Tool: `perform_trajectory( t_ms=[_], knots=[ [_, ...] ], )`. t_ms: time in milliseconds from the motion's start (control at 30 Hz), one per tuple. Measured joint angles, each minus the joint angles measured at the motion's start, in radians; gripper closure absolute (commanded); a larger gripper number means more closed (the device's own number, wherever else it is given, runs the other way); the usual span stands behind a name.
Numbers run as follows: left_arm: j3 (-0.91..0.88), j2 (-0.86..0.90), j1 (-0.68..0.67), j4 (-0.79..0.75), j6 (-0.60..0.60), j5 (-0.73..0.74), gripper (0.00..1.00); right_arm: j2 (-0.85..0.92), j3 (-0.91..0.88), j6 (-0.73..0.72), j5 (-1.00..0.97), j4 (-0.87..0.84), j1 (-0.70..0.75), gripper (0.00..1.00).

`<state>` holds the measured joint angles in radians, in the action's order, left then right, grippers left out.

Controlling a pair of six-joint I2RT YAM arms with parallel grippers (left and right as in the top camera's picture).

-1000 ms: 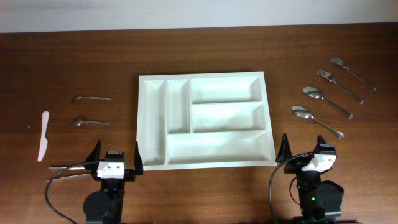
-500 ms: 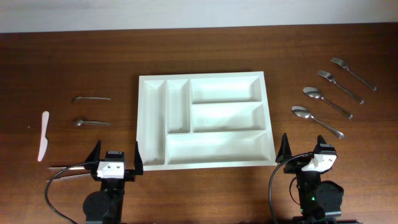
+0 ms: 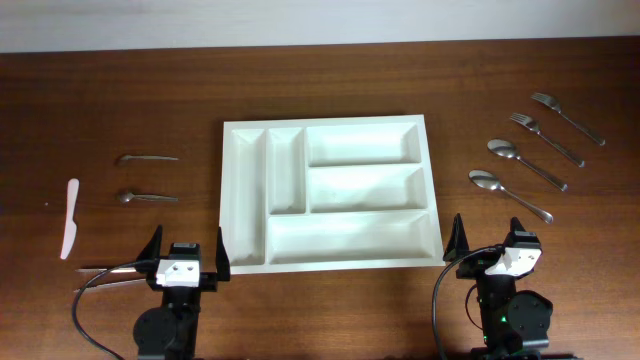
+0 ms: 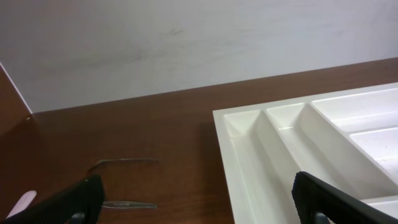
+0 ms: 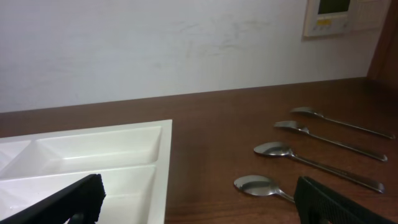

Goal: Pack container

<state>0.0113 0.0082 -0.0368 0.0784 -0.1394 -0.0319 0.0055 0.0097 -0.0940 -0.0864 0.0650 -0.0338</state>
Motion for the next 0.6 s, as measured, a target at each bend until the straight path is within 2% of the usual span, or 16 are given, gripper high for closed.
perform_trajectory(
  t_ms=[600],
  knots=[
    [0.0,0.0,0.0,0.0,0.0,0.0,0.01,0.0,0.0,-0.008,0.071,0.005,-0.001,0.01]
  ],
)
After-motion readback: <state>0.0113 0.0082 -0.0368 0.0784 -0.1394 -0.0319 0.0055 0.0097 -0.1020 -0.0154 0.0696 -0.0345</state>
